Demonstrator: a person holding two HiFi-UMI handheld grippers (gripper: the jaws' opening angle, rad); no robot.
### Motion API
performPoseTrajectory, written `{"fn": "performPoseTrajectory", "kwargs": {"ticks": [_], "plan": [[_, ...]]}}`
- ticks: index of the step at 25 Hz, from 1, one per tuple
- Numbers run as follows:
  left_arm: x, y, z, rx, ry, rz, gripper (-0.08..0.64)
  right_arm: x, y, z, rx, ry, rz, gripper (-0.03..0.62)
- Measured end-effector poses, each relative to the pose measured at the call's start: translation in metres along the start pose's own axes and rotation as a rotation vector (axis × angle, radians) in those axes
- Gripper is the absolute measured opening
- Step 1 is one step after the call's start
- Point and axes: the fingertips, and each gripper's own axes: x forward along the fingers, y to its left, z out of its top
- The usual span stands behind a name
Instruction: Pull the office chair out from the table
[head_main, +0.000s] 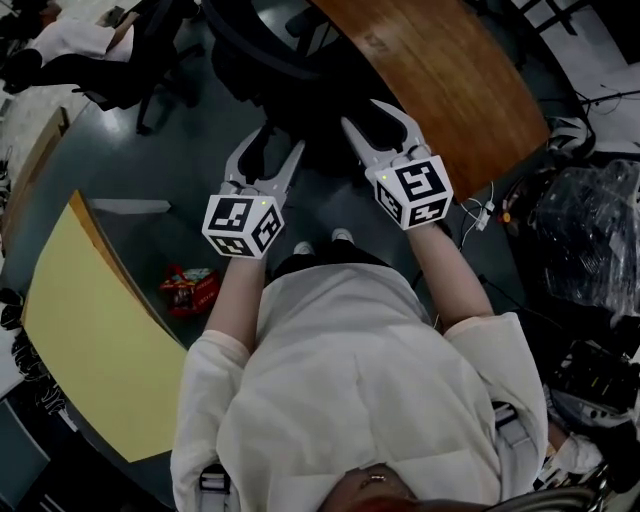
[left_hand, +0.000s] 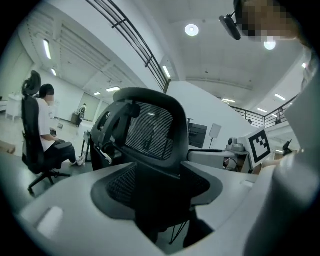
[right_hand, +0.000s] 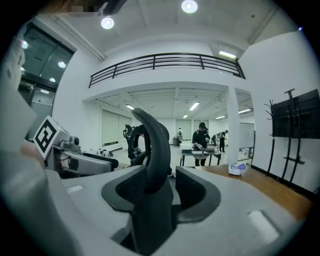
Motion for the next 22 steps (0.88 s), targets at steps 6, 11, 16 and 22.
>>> {"fn": "performPoseTrajectory", "kwargs": {"ticks": [6, 11, 16, 22], "plan": [[0.025, 0.007, -0.003, -0.073, 0.048, 0.055, 0.313, 0.026, 0.004, 0.017, -0.050, -0.042, 0.102, 0.193], [0.033, 0.006, -0.007, -0.072, 0.068, 0.088, 0.288, 0.044, 0.020, 0.028, -0.082, -0.086, 0.228, 0.189], [0.033, 0.004, -0.009, -0.041, 0.066, 0.124, 0.270, 0.046, 0.020, 0.029, 0.030, -0.092, 0.298, 0.109], [0.027, 0.002, -0.011, -0.065, 0.013, 0.178, 0.228, 0.044, 0.026, 0.028, 0.062, -0.082, 0.345, 0.097]]}}
